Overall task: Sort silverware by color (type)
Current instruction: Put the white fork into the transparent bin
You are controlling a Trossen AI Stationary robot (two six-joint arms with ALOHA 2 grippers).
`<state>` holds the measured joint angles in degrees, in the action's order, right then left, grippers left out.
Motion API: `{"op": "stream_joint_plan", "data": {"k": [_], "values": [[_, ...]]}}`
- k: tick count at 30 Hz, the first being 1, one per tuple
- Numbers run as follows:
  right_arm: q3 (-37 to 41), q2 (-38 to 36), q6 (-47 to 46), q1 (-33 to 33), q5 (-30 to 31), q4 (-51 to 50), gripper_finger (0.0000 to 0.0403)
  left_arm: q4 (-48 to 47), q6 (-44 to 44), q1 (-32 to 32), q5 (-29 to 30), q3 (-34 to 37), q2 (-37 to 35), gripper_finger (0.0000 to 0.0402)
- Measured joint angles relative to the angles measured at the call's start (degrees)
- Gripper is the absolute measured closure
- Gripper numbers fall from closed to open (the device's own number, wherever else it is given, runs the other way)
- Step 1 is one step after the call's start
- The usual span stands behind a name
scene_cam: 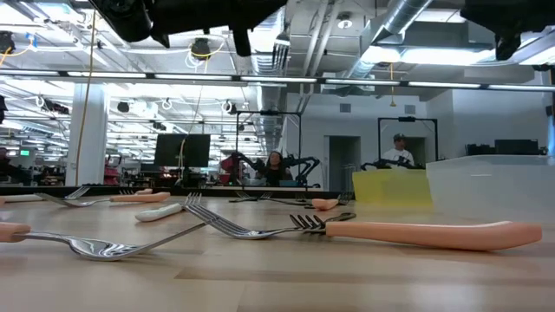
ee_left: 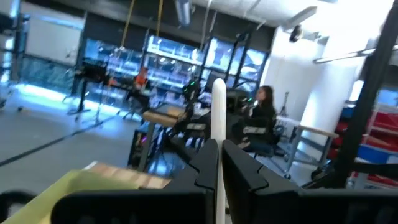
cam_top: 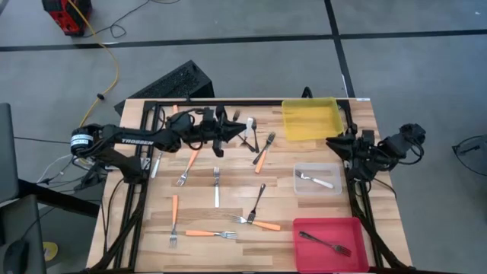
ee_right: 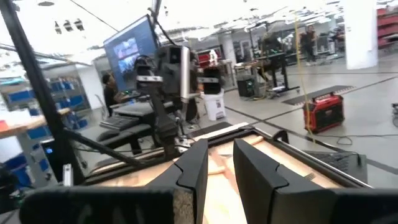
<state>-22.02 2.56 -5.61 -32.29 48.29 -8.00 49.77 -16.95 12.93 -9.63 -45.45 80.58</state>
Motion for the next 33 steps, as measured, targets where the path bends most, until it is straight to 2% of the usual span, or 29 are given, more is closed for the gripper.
{"op": "stream_joint_plan", "data": {"k": [4,10,20,27,33], "values": [[0.02,7.43,1.17,2.89,0.38,5.08,0.0300,1.61,0.62,-1.40,0.30,0.00,0.09,0.0401],[0.01,24.64,5.80,9.67,-1.76,20.30,0.0285,1.82,2.79,-2.98,4.11,0.00,0.09,0.0401],[-0.25,48.45,2.85,22.66,-19.22,47.91,0.0153,2.98,2.80,-4.12,4.50,0.00,0.11,0.0401],[-8.91,62.48,1.21,29.72,-30.30,51.12,0.0143,3.81,3.81,-5.61,4.44,0.00,0.13,0.0401],[-17.46,69.42,1.99,33.06,-40.33,50.90,0.0143,3.94,3.95,-6.66,4.01,0.00,0.14,0.0401]]}}
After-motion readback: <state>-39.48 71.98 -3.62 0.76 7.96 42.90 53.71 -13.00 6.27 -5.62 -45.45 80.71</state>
